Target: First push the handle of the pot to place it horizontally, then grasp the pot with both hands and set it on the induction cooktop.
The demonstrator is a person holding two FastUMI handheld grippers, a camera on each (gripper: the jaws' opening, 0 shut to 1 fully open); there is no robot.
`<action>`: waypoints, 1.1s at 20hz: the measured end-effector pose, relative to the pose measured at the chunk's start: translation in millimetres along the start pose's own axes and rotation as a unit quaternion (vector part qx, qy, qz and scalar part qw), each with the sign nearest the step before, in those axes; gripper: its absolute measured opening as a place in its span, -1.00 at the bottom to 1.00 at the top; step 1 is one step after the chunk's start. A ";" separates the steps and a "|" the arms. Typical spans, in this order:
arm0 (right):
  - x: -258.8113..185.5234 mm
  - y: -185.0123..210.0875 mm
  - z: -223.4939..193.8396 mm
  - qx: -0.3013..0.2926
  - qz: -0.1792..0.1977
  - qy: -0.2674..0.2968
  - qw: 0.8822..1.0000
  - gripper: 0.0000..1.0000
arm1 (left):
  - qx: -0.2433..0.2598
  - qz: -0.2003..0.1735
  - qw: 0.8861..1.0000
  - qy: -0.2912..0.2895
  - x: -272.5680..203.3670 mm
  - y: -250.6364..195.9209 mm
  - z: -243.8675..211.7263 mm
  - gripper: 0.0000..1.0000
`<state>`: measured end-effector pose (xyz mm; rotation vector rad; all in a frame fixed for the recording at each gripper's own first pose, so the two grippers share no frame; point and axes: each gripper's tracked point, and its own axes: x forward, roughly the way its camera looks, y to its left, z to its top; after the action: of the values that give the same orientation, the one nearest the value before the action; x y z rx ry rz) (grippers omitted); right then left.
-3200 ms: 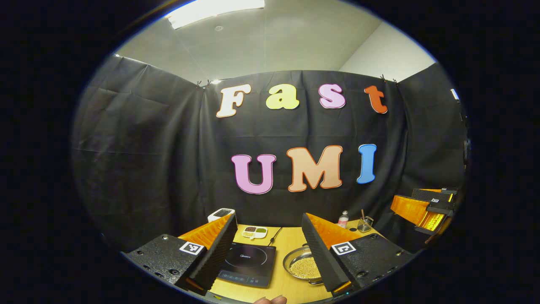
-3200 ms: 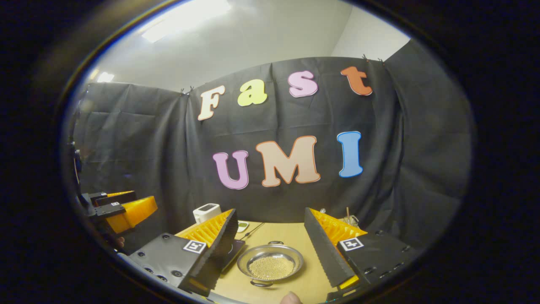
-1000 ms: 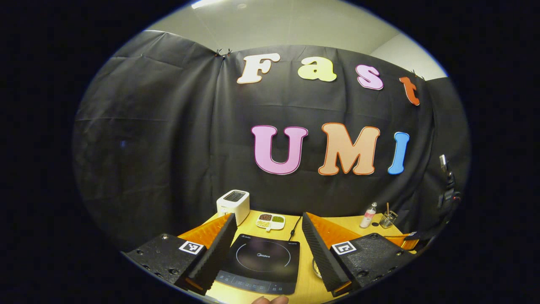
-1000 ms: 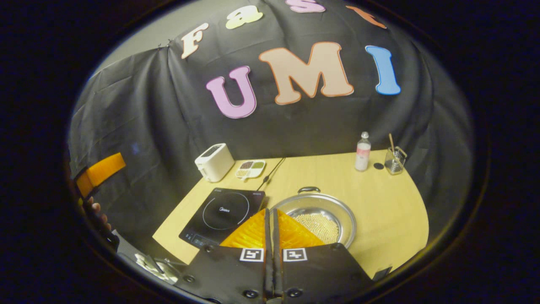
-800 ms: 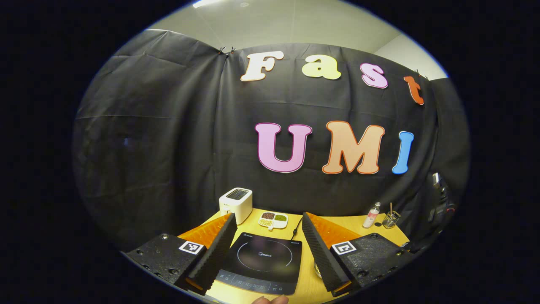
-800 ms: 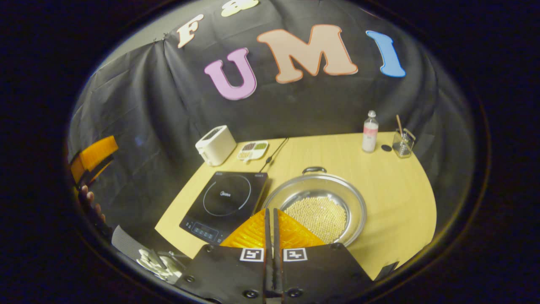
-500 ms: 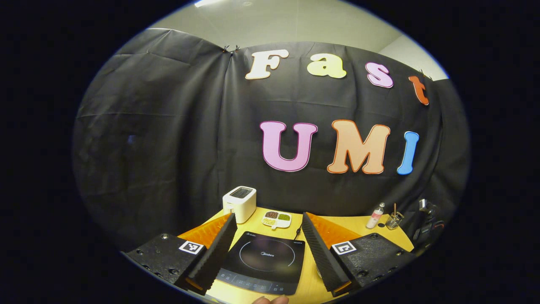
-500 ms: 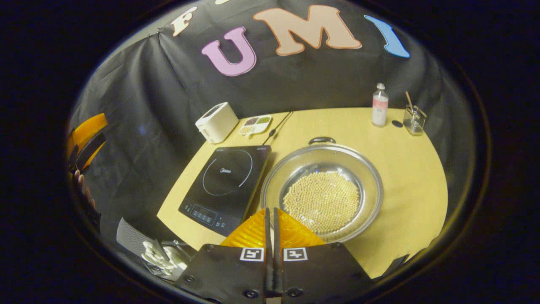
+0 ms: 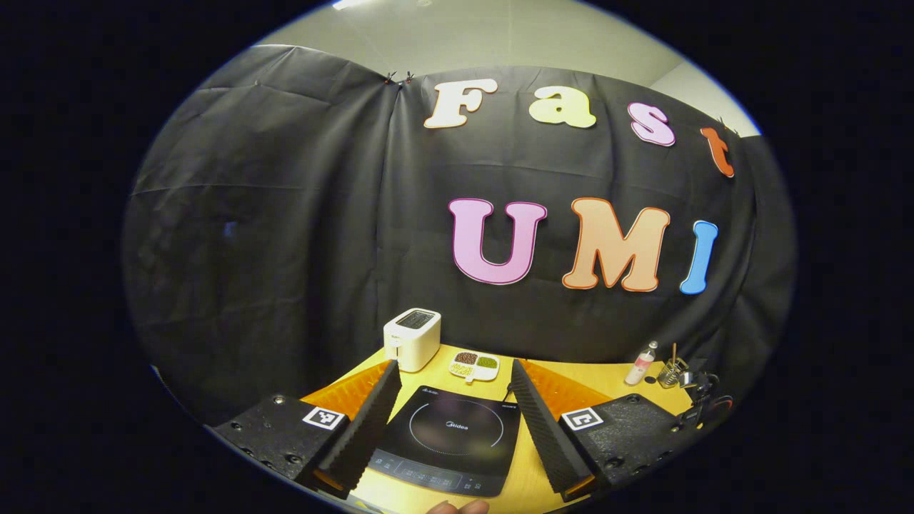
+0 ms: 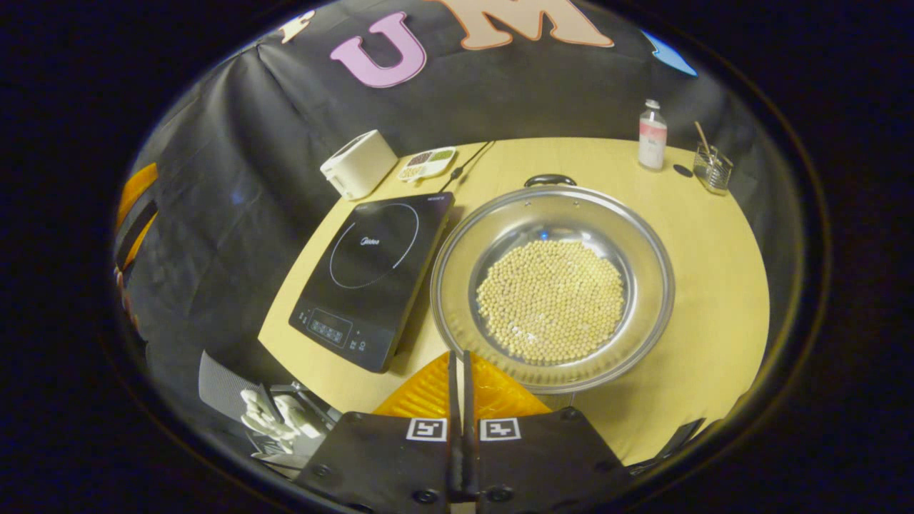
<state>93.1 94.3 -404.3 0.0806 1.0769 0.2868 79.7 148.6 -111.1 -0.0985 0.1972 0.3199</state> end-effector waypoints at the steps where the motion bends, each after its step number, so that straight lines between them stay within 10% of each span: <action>1: 6.4 -1.5 -7.7 0.000 -0.002 0.011 1.000 -0.94 | 0.000 0.002 1.000 0.001 -0.4 0.7 0.3 0.89; 22: 23.6 -43.7 -55.8 0.028 -0.037 0.068 0.997 -0.95 | -0.001 0.001 1.000 0.006 -7.1 2.5 -6.3 0.80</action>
<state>63.0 54.6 -459.9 0.0724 1.2200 0.1980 71.2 148.0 -116.0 -0.1019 0.2093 0.3221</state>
